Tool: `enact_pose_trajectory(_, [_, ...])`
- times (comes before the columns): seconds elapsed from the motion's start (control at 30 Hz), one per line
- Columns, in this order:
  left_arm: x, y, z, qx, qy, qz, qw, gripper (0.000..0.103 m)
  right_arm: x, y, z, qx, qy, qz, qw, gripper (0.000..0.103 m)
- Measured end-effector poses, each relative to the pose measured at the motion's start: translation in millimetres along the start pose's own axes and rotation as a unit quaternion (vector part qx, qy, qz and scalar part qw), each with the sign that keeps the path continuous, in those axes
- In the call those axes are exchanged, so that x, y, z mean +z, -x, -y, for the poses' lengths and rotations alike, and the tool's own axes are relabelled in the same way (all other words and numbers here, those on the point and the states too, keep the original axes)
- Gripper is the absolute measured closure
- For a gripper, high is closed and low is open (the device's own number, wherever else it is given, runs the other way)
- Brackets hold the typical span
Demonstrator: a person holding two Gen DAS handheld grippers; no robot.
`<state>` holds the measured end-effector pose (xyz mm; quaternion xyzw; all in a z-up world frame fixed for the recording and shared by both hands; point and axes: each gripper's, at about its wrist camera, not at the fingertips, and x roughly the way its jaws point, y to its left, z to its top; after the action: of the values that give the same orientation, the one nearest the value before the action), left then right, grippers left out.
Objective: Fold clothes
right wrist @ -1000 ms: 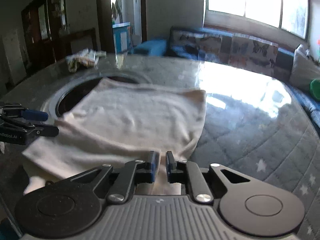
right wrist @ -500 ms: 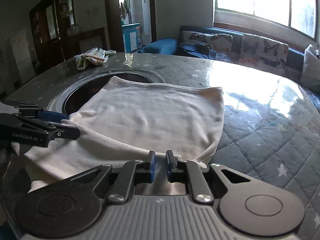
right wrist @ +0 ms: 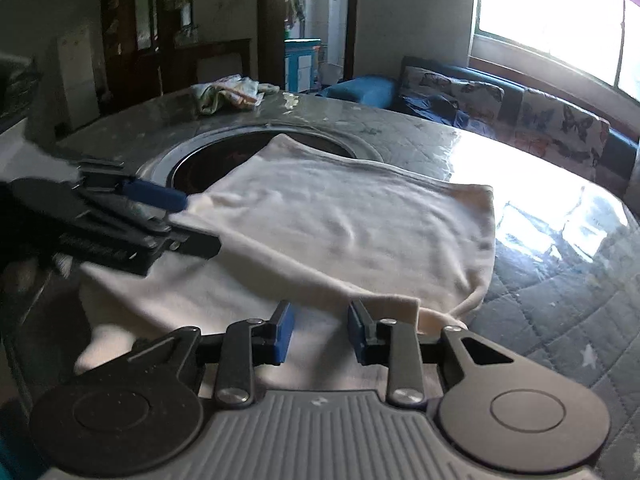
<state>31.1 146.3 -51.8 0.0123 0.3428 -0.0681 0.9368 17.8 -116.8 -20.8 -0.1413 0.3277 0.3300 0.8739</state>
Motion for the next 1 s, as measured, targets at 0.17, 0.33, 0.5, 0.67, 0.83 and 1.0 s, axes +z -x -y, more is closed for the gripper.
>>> enact_pose_trajectory(0.17, [-1.6,5.4,-1.8,-0.004,0.005,0.007,1.0,0.035,-9.7,17.5,-3.6,-0.007,0.021,-0.002,1.0,0.069])
enact_pose_trajectory(0.33, [-5.6,8.8,1.8,0.002,-0.008,0.005,0.9999,0.034,-20.4,24.3,1.2,-0.005,0.006,0.0,1.0,0.068])
enact_pose_trajectory(0.5, [-6.4,27.5,0.9,-0.001,-0.005,0.021,0.9998,0.034,-16.8,41.8,0.5,-0.009,0.01,0.021,1.0,0.068])
enact_pose_trajectory(0.67, [-22.9,23.6,-5.4,0.016,0.001,-0.009,0.9998,0.035,-28.0,35.9,8.0,-0.009,-0.006,0.002,1.0,0.068])
enact_pose_trajectory(0.83, [-21.4,34.6,-12.9,0.017,0.021,0.007,0.9996,0.034,-25.0,40.9,5.6,-0.008,-0.002,0.012,1.0,0.068])
enact_pose_trajectory(1.0, [-8.1,31.5,-18.8,0.03,0.04,0.027,0.9984,0.034,-23.2,35.4,7.9,-0.009,-0.008,0.011,1.0,0.067])
